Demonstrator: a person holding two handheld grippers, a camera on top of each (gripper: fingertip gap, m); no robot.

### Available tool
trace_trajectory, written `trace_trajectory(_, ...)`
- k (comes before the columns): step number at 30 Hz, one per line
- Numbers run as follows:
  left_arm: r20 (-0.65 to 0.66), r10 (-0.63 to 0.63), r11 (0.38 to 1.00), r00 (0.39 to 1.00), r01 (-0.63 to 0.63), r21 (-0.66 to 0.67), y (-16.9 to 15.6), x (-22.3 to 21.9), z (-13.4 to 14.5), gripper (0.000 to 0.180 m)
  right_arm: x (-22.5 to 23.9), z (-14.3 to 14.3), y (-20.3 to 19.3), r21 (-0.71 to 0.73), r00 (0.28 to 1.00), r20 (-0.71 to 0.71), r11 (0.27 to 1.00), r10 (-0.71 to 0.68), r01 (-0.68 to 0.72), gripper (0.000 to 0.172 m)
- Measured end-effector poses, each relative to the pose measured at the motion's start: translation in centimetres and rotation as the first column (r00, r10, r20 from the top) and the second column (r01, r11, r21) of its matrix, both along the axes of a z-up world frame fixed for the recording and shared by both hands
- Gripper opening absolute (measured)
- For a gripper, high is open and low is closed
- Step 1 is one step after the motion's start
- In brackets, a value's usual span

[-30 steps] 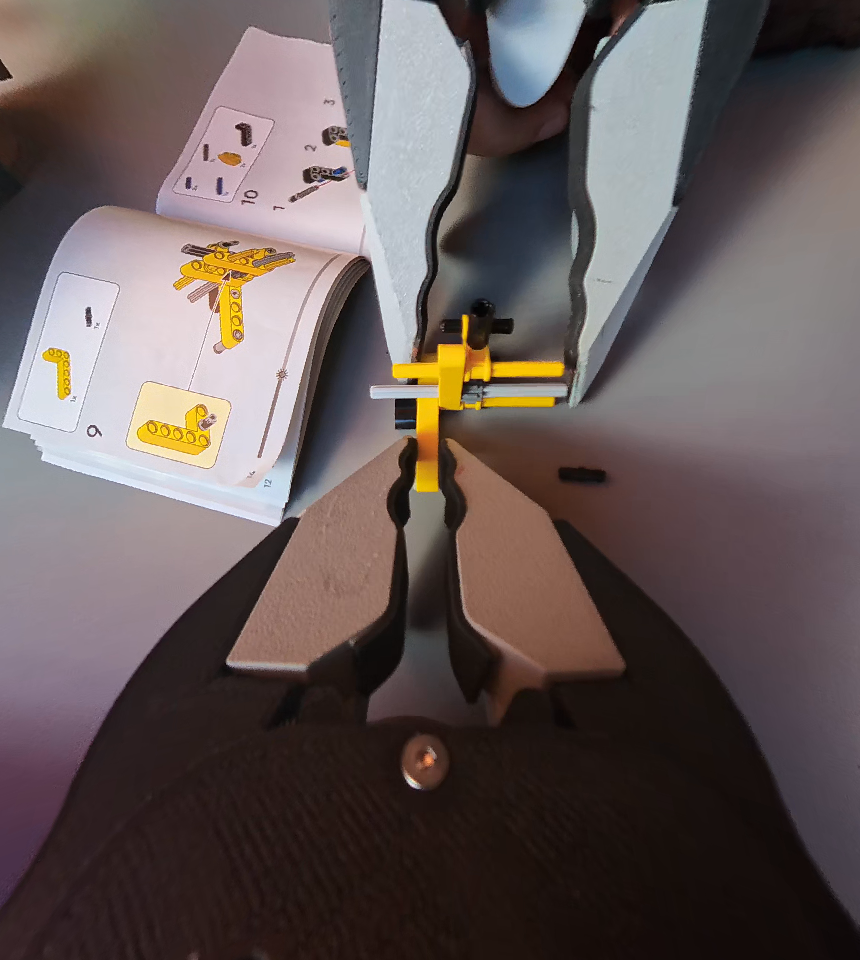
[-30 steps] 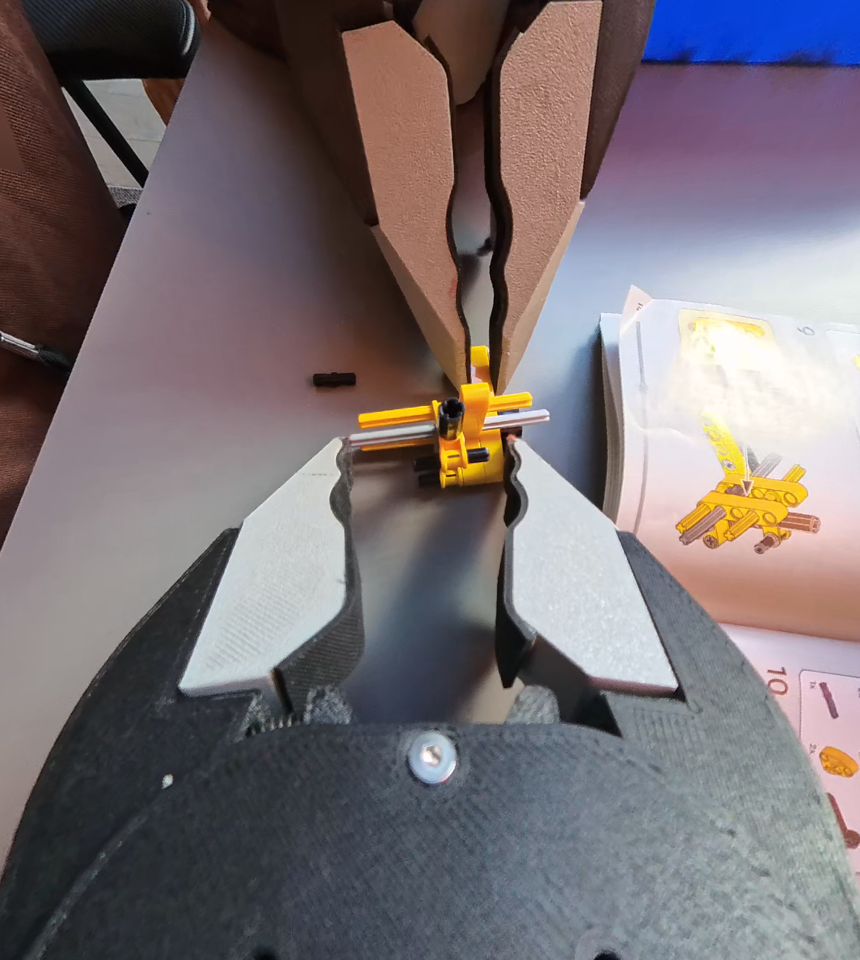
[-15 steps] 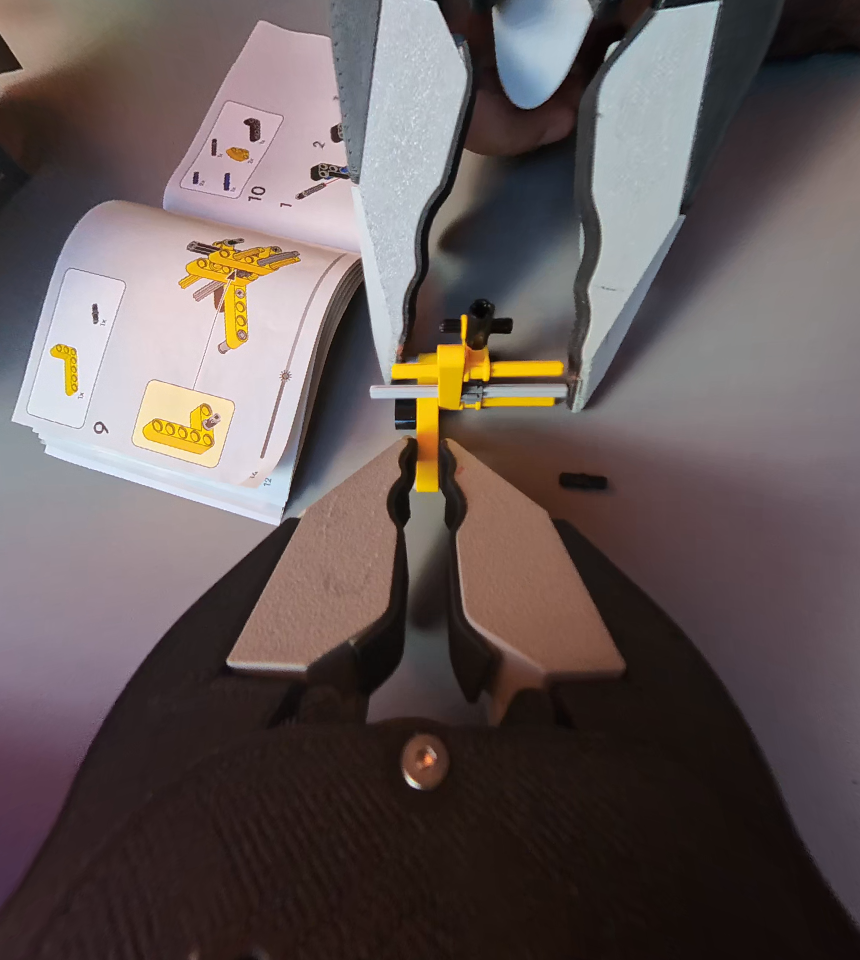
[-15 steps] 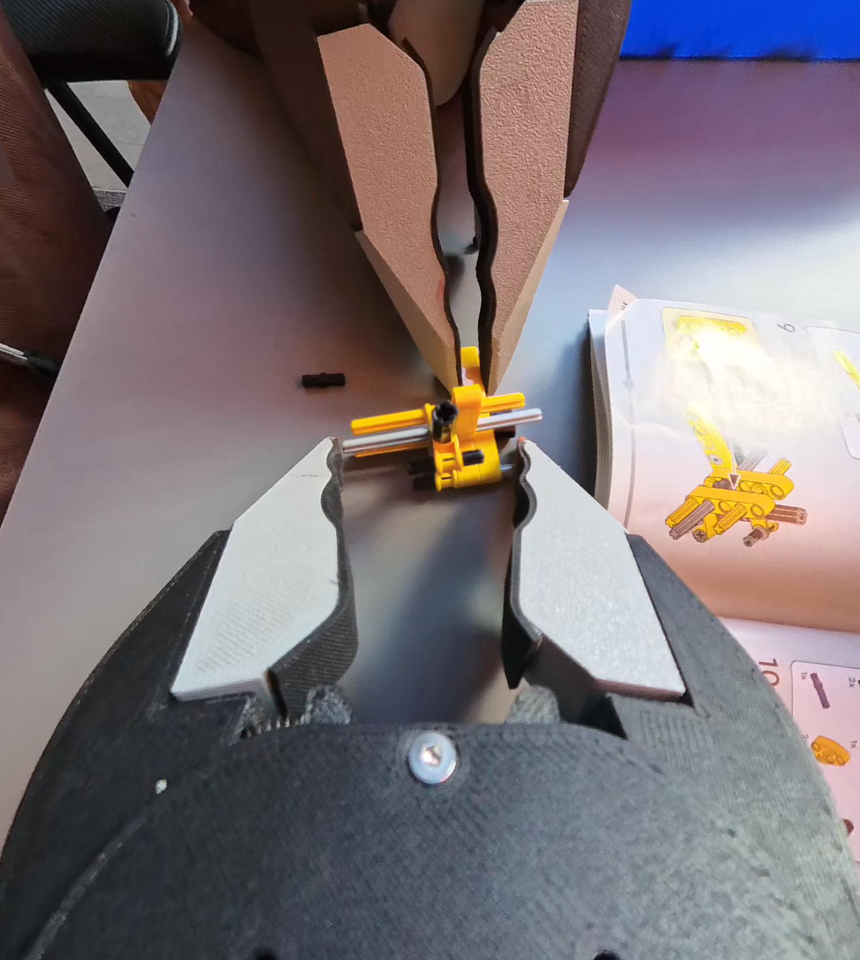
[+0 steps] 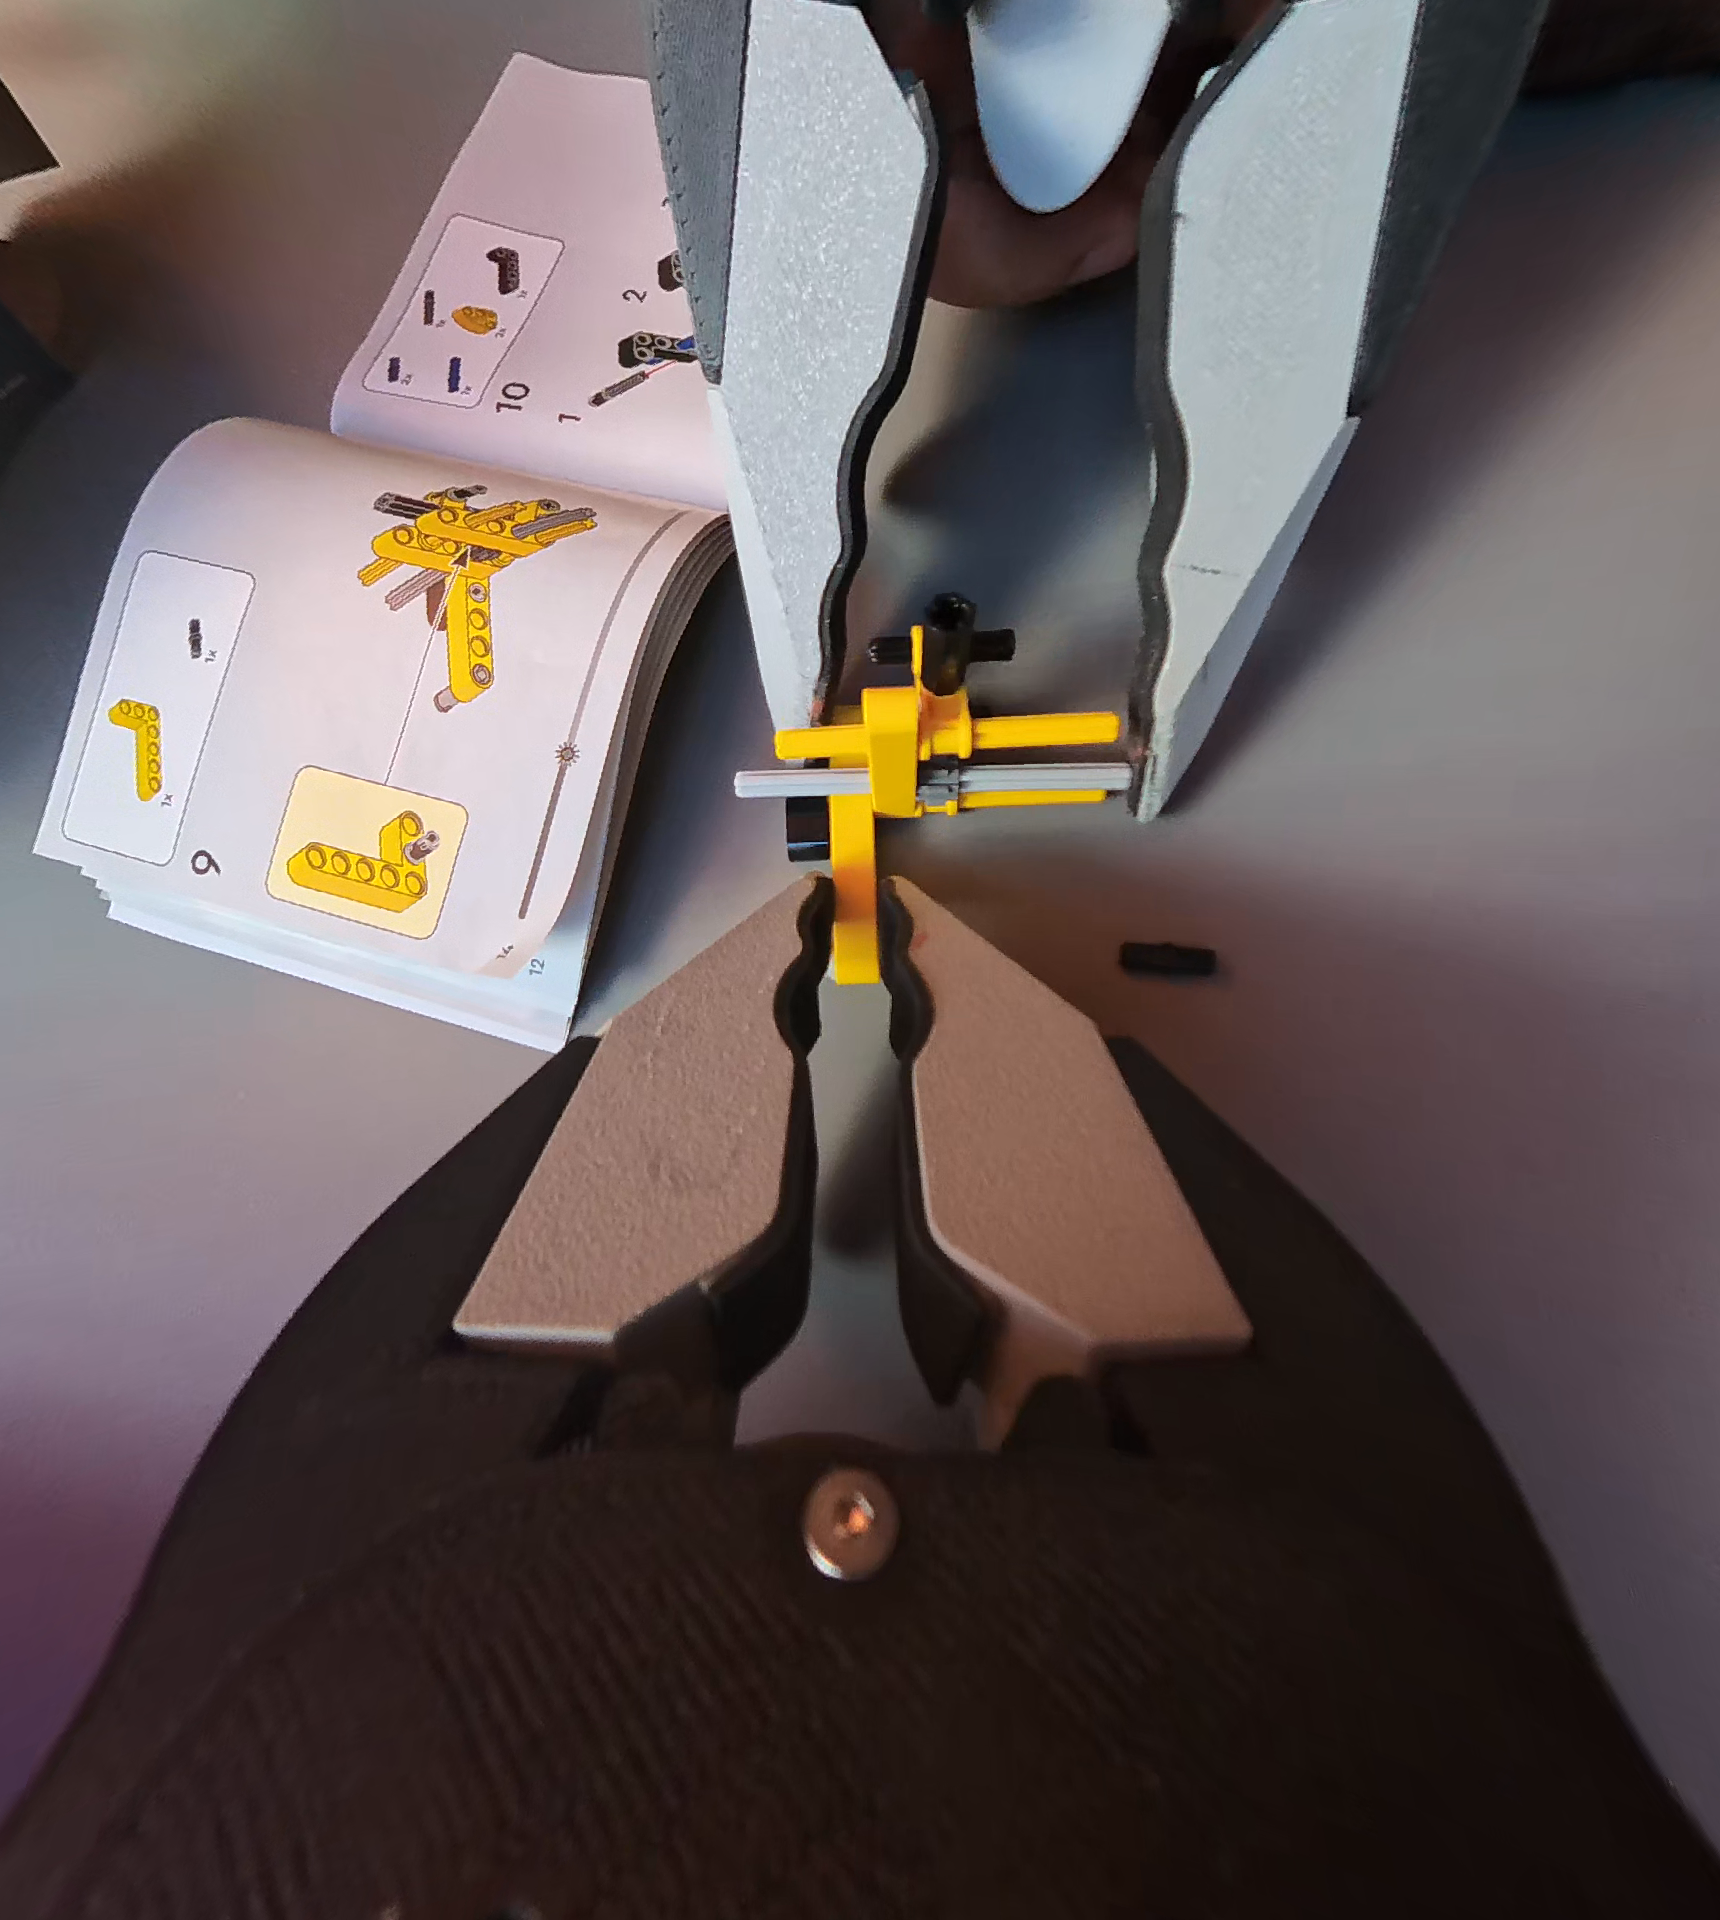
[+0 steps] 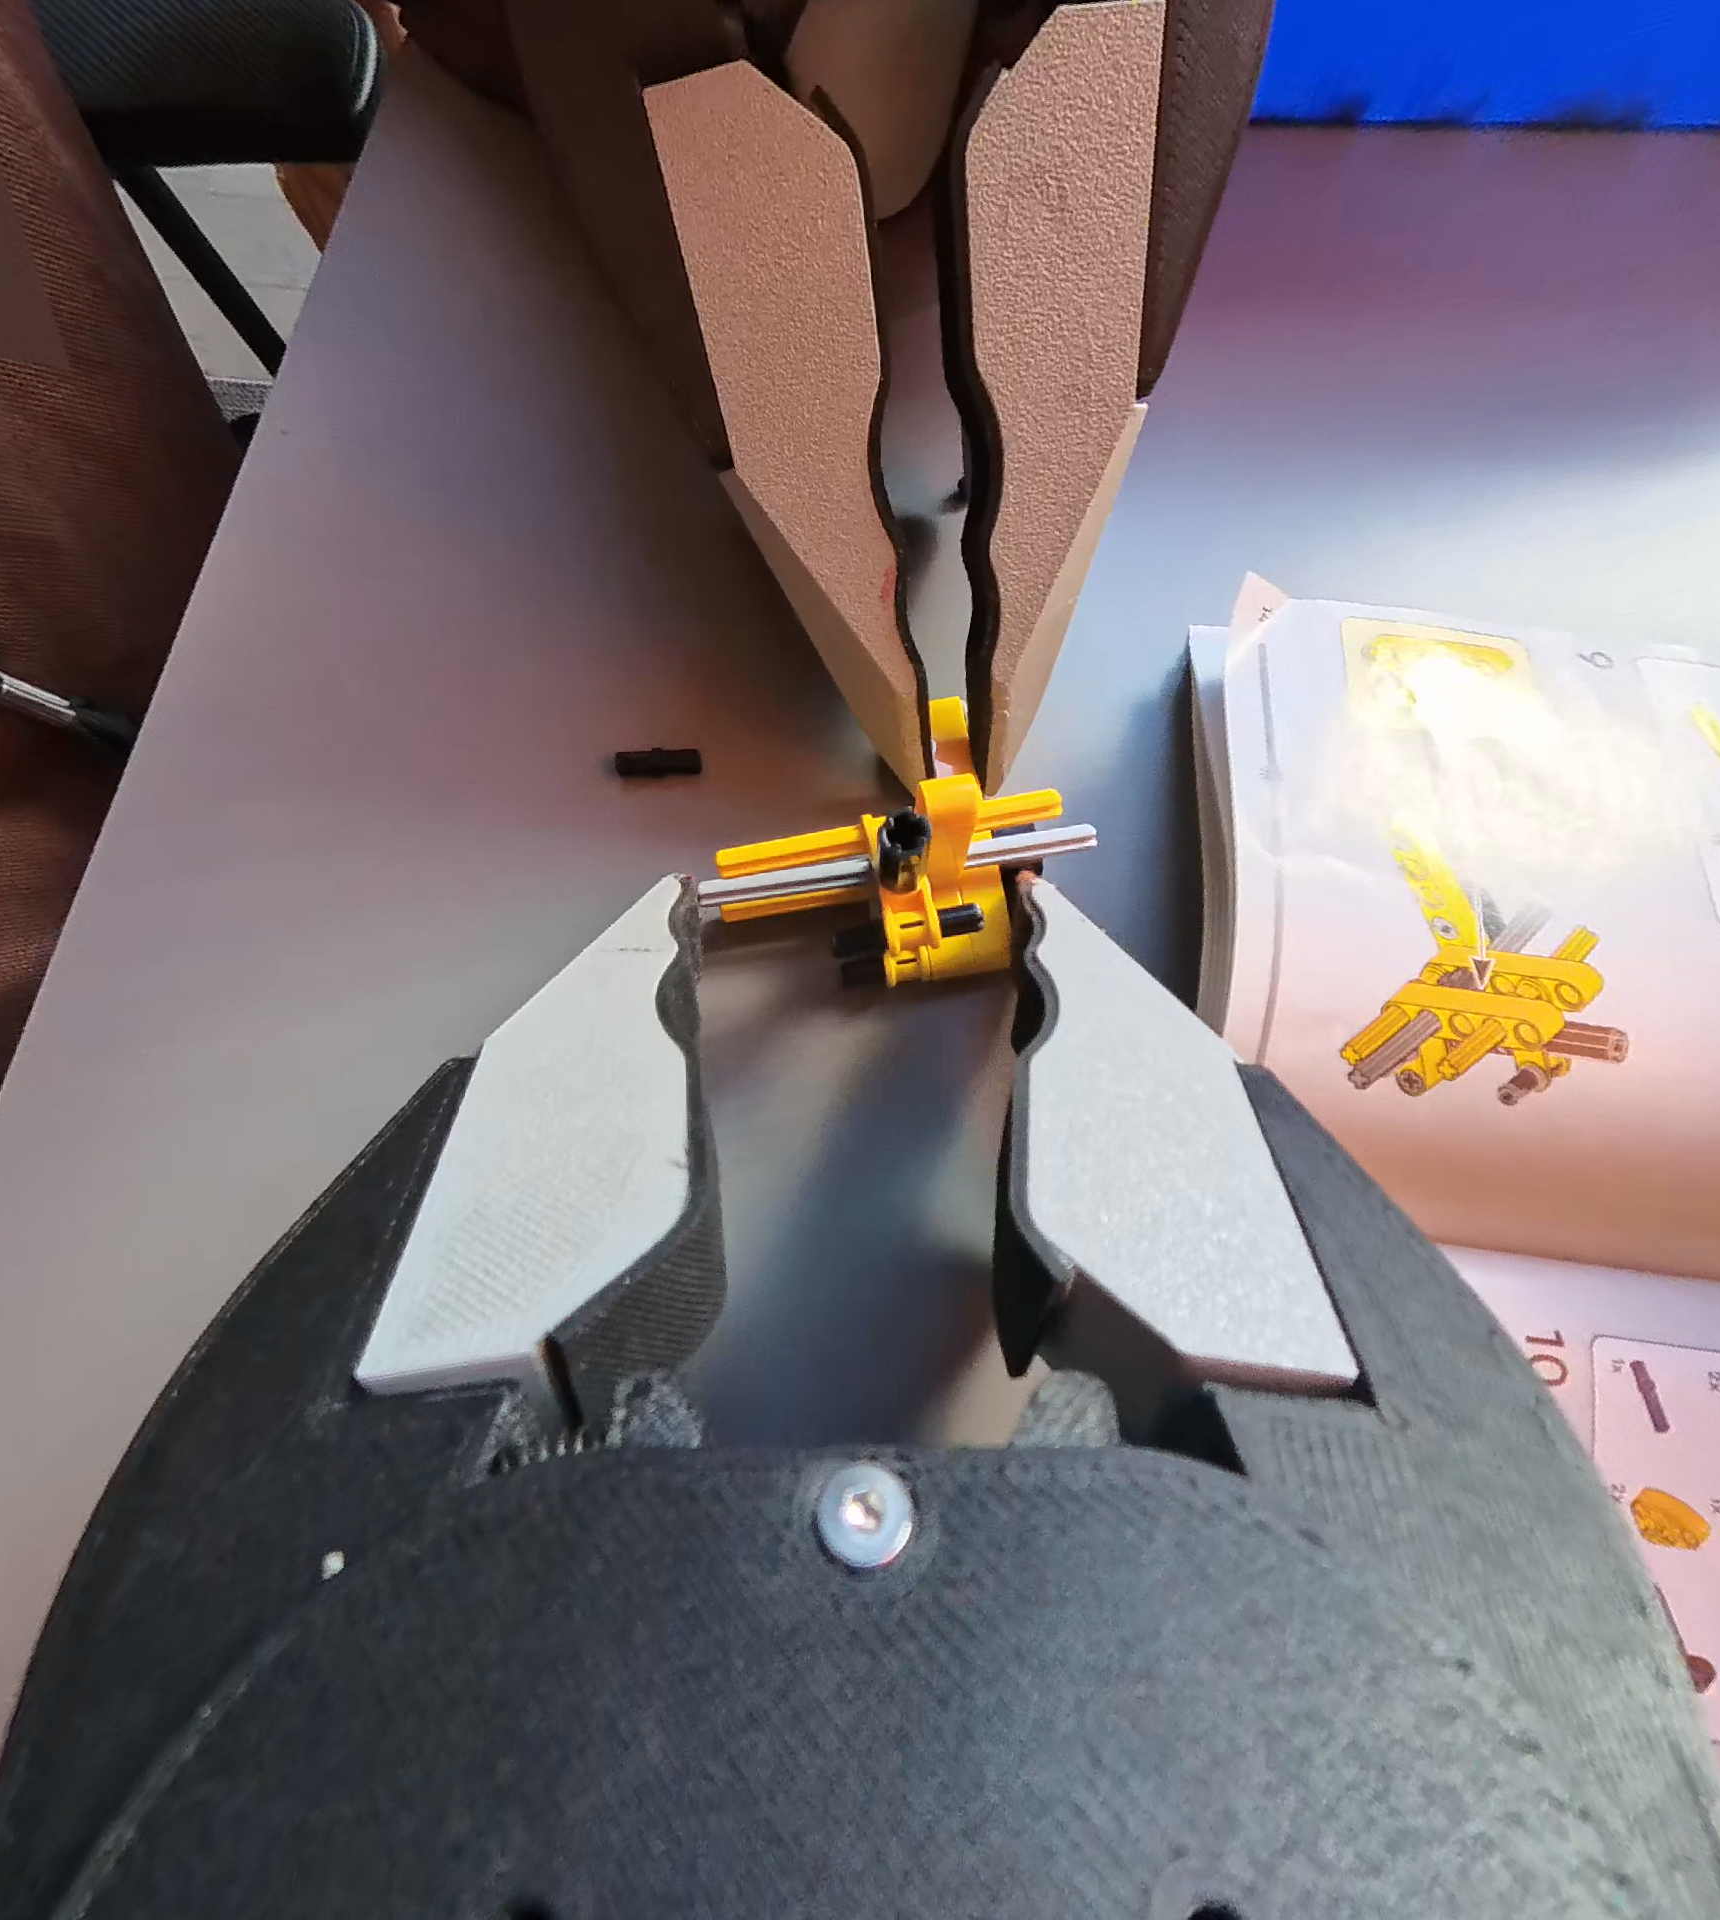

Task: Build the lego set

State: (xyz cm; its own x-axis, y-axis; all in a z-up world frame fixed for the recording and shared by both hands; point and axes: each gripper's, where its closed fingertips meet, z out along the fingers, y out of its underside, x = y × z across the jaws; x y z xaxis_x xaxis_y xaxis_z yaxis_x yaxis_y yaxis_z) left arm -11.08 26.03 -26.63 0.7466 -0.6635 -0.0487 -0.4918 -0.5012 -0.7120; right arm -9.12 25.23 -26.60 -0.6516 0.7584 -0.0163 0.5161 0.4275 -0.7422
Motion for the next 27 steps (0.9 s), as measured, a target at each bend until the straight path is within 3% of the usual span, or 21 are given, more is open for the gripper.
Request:
trace_trajectory(1, -0.001, -0.002, 1.0, 1.0, 0.002, 0.002, 0.0, 0.0, 0.0, 0.006, -0.01, 0.0, 0.0, -0.002, 1.0, 0.001, 1.0, 0.0, 0.0, 0.057)
trace_trajectory(27, 0.019, -0.015, 1.0, 1.0, 0.015, -0.005, -0.03, -0.08, -0.01, 0.006, -0.05, -0.1, 0.07, 0.006, 1.0, -0.005, 1.0, 0.02, -0.02, 0.056)
